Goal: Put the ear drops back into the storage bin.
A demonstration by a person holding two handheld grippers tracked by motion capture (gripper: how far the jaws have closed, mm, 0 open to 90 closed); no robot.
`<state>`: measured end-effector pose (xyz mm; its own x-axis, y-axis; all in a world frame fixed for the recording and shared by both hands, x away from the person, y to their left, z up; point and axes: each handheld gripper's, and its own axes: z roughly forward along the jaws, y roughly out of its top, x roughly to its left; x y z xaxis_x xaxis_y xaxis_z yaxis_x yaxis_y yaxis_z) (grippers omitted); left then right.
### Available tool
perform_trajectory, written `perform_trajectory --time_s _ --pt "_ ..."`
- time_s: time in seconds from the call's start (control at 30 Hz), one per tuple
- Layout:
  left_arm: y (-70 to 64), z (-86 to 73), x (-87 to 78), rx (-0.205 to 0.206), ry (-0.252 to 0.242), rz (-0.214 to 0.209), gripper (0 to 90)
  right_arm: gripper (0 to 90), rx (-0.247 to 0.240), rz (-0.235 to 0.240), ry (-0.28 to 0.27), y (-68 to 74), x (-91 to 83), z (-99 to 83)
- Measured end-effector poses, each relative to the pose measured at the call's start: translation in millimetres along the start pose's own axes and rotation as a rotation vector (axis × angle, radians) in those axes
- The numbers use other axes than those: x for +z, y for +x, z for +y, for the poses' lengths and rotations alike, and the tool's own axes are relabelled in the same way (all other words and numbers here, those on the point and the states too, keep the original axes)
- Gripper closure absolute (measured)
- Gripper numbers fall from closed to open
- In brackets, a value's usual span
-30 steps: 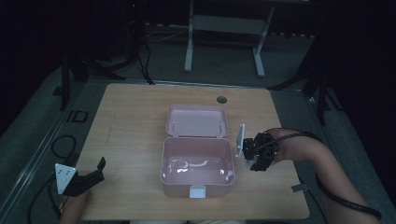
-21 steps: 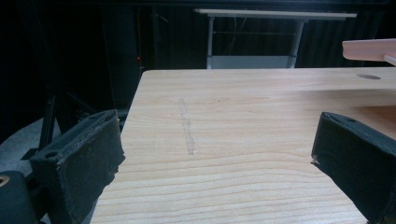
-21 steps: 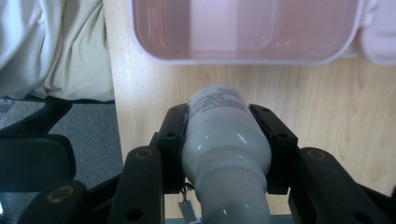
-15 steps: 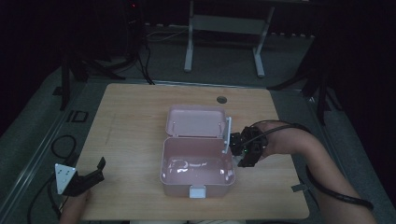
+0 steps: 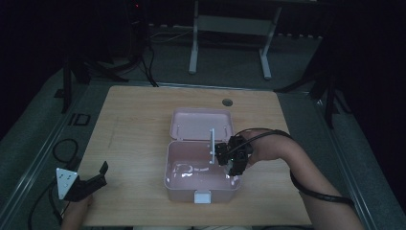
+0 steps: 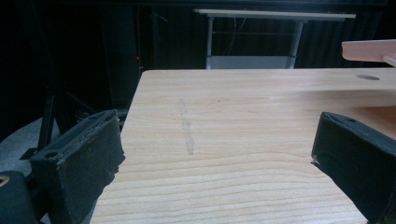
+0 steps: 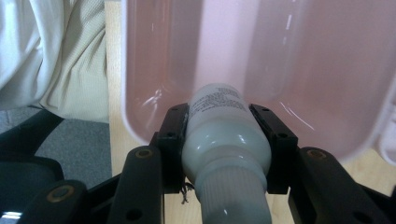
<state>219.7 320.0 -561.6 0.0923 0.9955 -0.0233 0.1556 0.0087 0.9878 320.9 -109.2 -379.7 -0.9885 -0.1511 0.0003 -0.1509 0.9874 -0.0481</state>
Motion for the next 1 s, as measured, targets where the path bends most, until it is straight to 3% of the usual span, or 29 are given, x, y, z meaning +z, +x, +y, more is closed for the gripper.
perform_trajectory --time_s 0.53,0.8,1.0 --pt "0.0 0.0 0.1 0.000 -0.001 0.000 2.0 59.7 -0.007 0.027 0.041 -9.6 52.7 22.2" --pt "0.1 0.0 0.1 -0.001 0.000 -0.001 2.0 59.7 -0.030 0.036 0.062 -9.3 72.1 25.6" --pt "0.1 0.0 0.2 0.000 -0.001 -0.001 2.0 59.7 -0.018 0.037 0.068 -11.0 82.9 25.5"
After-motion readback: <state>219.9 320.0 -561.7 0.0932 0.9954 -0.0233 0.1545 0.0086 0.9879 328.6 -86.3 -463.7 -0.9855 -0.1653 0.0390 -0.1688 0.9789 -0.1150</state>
